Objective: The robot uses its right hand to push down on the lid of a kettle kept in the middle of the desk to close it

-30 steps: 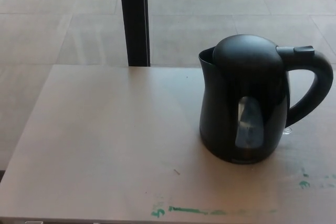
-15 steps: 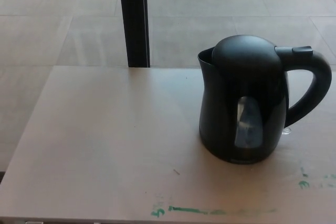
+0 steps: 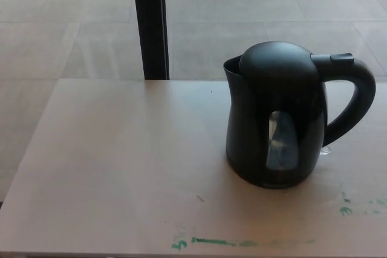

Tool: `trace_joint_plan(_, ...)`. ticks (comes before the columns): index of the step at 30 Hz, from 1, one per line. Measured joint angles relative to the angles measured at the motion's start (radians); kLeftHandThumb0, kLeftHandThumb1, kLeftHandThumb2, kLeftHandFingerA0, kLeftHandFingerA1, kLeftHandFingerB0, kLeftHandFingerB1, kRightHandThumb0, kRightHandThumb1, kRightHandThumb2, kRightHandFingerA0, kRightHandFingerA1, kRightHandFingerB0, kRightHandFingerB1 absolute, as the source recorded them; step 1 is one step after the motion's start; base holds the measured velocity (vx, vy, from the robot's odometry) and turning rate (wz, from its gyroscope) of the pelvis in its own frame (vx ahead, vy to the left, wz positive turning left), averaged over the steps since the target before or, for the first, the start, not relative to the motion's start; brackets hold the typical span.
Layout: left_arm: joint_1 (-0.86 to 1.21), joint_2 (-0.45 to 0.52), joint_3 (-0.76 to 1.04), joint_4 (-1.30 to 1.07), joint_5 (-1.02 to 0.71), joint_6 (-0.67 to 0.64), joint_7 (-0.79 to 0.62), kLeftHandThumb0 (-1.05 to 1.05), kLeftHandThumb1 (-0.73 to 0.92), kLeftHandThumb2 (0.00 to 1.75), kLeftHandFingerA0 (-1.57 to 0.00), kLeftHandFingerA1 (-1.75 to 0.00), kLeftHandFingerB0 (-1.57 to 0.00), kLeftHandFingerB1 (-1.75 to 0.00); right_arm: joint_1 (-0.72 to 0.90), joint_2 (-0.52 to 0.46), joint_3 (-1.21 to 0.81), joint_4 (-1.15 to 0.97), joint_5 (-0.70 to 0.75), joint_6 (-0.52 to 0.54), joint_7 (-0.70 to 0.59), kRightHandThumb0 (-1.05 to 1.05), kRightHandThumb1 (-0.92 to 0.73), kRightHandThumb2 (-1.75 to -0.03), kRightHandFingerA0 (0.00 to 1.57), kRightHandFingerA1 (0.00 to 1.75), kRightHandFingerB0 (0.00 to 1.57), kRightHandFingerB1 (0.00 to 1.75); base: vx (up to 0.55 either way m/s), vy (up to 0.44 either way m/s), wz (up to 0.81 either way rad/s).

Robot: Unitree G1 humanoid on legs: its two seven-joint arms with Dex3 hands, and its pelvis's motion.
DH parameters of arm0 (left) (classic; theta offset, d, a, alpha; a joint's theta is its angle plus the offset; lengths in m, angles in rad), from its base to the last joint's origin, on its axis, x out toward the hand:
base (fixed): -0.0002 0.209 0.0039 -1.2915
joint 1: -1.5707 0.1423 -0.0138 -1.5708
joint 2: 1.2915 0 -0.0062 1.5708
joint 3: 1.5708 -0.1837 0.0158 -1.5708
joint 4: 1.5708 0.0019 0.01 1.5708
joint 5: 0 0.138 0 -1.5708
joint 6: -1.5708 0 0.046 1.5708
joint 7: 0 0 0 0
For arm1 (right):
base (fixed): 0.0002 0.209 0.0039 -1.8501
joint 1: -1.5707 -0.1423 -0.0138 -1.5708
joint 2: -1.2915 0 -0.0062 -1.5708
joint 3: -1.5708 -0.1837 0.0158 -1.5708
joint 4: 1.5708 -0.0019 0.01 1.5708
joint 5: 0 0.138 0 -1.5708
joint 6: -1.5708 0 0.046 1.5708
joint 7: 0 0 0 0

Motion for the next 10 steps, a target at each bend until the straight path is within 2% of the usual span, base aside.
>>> trace_joint_plan(1, 0.002, 0.000, 0.000, -0.002, 0.000, 0.000, -0.001, -0.70, 0.53, 0.91, -0.48, -0.63, -0.32, -0.49, 0.021, 0.025, -0.019, 0.016, 0.015, -0.009, -0.012, -0.92, -0.80, -0.65, 0.08, 0.72, 0.08, 0.44, 0.00, 0.000, 0.00)
trace_joint_plan(2, 0.002, 0.000, 0.000, -0.003, 0.000, 0.000, -0.001, -0.67, 0.51, 0.90, -0.49, -0.64, -0.33, -0.50, 0.029, 0.036, -0.028, 0.021, 0.021, -0.011, -0.017, -0.91, -0.60, -1.03, 0.14, 0.68, 0.04, 0.45, 0.00, 0.000, 0.00)
trace_joint_plan(3, 0.003, 0.000, 0.000, -0.004, 0.000, 0.000, -0.001, -0.68, 0.51, 0.89, -0.50, -0.64, -0.34, -0.50, 0.041, 0.055, -0.045, 0.029, 0.036, -0.013, -0.027, -0.94, -0.82, -0.65, 0.11, 0.76, 0.04, 0.45, 0.00, 0.000, 0.00)
trace_joint_plan(4, 0.002, 0.000, 0.001, -0.004, 0.000, 0.000, -0.001, -0.68, 0.51, 0.89, -0.50, -0.64, -0.34, -0.50, 0.047, 0.069, -0.057, 0.033, 0.049, -0.016, -0.035, -0.94, -0.82, -0.65, 0.11, 0.76, 0.04, 0.45, 0.00, 0.000, 0.00)
trace_joint_plan(6, -0.001, 0.000, 0.002, -0.004, -0.001, 0.000, -0.002, -0.67, 0.50, 0.89, -0.51, -0.64, -0.35, -0.50, 0.057, 0.097, -0.073, 0.041, 0.072, -0.032, -0.062, -0.95, -0.87, -0.66, 0.11, 0.78, 0.02, 0.44, 0.00, 0.000, 0.00)
trace_joint_plan(7, -0.002, 0.000, 0.003, -0.004, -0.001, 0.000, -0.002, -0.69, 0.64, 0.60, -0.55, -0.55, -0.39, -0.37, 0.064, 0.108, -0.075, 0.045, 0.083, -0.040, -0.076, -0.98, -0.67, -1.08, 0.25, 0.75, 0.04, 0.49, 0.00, 0.000, 0.00)
trace_joint_plan(8, -0.001, 0.000, 0.003, -0.004, -0.001, 0.000, -0.002, -0.68, 0.50, 0.88, -0.50, -0.63, -0.34, -0.50, 0.066, 0.115, -0.079, 0.054, 0.094, -0.048, -0.090, -0.93, -0.67, -1.08, 0.26, 0.74, 0.04, 0.48, 0.00, 0.000, 0.00)
trace_joint_plan(9, -0.001, 0.000, 0.003, -0.003, -0.001, 0.000, -0.002, -0.69, 0.64, 0.60, -0.52, -0.53, -0.37, -0.36, 0.066, 0.119, -0.079, 0.063, 0.102, -0.056, -0.106, -0.86, -0.64, -1.05, 0.31, 0.74, 0.10, 0.54, 0.00, 0.000, 0.00)
trace_joint_plan(10, -0.001, 0.000, 0.003, -0.003, -0.001, 0.000, -0.002, -0.69, 0.64, 0.60, -0.52, -0.53, -0.37, -0.36, 0.066, 0.119, -0.079, 0.063, 0.102, -0.056, -0.106, -0.86, -0.64, -1.05, 0.31, 0.74, 0.10, 0.54, 0.00, 0.000, 0.00)
